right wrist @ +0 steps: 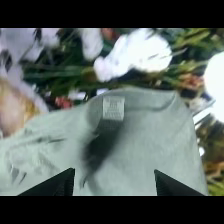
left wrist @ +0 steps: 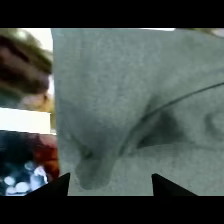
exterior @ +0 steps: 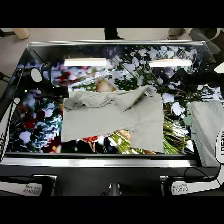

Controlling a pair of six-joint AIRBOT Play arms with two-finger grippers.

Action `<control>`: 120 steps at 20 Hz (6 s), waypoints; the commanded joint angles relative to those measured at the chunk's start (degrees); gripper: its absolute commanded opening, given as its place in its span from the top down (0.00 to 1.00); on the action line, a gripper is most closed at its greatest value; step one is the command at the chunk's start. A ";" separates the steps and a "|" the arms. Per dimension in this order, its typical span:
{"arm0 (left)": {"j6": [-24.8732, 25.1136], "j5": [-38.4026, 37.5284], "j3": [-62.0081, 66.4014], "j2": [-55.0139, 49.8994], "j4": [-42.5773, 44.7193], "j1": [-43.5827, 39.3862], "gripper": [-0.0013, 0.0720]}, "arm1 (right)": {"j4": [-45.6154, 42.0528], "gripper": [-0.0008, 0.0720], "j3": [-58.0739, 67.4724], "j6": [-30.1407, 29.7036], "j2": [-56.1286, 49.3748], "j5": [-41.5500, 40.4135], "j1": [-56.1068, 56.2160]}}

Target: Fold the shirts.

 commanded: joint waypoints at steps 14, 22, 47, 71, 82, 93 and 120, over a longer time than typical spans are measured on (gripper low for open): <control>16.15 5.35 -49.94 20.92 -19.82 14.82 0.16 | -7.26 0.34 -31.47 -8.76 10.56 9.22 -6.86; 12.22 9.88 -49.96 17.16 -20.48 9.88 0.53 | -5.31 0.25 -32.63 -10.08 7.72 5.20 -6.84; 14.84 13.88 18.32 45.53 -12.02 10.25 0.95 | -14.53 0.95 7.98 -16.90 47.87 -18.62 2.29; 14.43 4.61 -8.31 20.09 -7.10 10.21 0.95 | -17.22 0.95 -1.44 -5.01 14.91 12.76 2.43; 14.45 12.52 14.51 -13.33 -7.76 10.21 0.95 | -5.57 0.95 -1.42 -10.93 -8.28 -19.67 5.90; 17.59 -6.36 20.85 -17.66 -6.08 13.05 0.95 | -12.24 0.95 -2.91 -3.74 -5.42 9.66 9.09; 18.14 -0.02 -48.48 20.28 -7.98 24.24 0.23 | -15.17 0.32 -39.36 0.15 20.50 13.55 3.39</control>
